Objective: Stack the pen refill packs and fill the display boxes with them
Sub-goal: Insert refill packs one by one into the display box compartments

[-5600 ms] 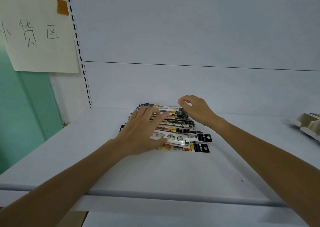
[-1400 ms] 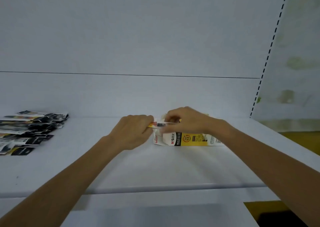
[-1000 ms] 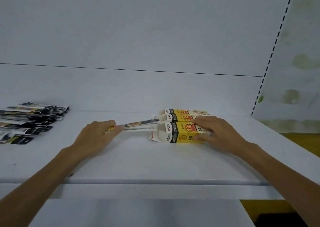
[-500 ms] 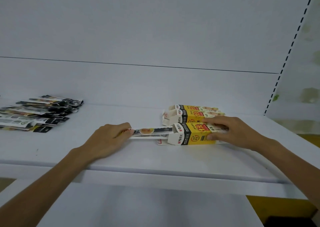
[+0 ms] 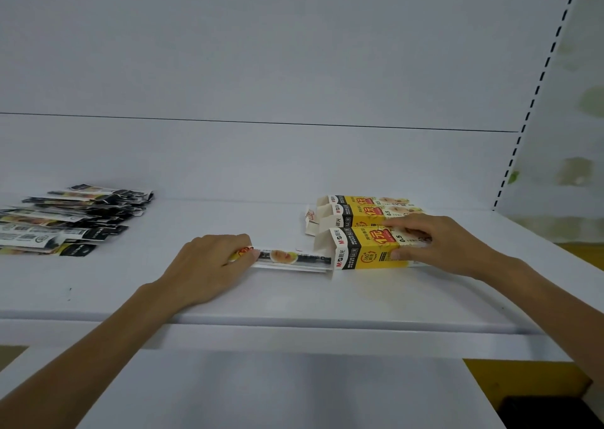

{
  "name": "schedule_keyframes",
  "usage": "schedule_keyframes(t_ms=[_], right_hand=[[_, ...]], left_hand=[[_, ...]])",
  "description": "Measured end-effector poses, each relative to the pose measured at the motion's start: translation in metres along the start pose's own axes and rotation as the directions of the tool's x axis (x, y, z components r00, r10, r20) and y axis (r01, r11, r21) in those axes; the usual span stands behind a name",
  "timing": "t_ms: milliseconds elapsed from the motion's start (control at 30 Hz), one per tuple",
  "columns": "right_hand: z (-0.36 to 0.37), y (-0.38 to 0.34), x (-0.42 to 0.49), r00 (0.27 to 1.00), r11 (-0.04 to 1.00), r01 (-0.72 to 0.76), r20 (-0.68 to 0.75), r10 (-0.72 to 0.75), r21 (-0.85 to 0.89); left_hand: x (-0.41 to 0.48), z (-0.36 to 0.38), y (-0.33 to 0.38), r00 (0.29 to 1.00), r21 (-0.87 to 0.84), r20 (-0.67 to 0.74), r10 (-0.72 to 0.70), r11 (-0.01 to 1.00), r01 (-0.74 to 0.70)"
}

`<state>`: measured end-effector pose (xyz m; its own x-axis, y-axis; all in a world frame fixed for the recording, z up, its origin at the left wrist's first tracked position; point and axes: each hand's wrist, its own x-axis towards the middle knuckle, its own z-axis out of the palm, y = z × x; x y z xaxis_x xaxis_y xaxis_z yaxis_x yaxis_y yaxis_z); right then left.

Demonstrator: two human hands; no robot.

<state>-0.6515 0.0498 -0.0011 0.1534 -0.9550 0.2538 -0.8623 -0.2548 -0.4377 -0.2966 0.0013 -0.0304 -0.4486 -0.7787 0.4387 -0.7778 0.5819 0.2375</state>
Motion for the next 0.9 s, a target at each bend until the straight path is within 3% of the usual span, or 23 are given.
schedule_keyframes(t_ms=[200,300,533,633,733,833,900], right_hand=[[-0.001,-0.002,-0.003,1.000,1.000,-0.006,0.011,0.006,0.003],[-0.001,-0.002,-0.003,1.000,1.000,-0.003,0.013,0.003,0.014],[0.001,-0.003,-0.003,1.000,1.000,-0.020,0.024,0.019,0.022],[0.002,-0.006,-0.004,1.000,1.000,-0.016,0.026,0.016,0.018],[0.003,-0.005,-0.006,1.000,1.000,-0.010,0.003,0.010,-0.026],[0.004,-0.003,-0.007,1.000,0.997,-0.004,-0.017,0.003,-0.076],[0.005,-0.003,-0.008,0.999,0.995,0.006,-0.032,-0.009,-0.095]], left_hand=[[0.010,0.004,0.002,0.993,-0.159,-0.045,-0.109,0.982,0.101],[0.012,0.004,0.002,0.992,-0.165,0.006,-0.128,0.978,0.127],[0.021,0.016,0.042,0.992,-0.159,0.126,0.013,0.987,0.007],[0.029,0.026,0.066,0.984,-0.267,0.177,0.035,0.964,0.014],[0.035,0.027,0.079,0.989,-0.357,0.126,0.083,0.934,-0.033],[0.037,0.025,0.073,0.984,-0.272,0.095,0.151,0.955,-0.120],[0.034,0.021,0.064,0.986,-0.341,0.125,0.109,0.938,-0.060]])
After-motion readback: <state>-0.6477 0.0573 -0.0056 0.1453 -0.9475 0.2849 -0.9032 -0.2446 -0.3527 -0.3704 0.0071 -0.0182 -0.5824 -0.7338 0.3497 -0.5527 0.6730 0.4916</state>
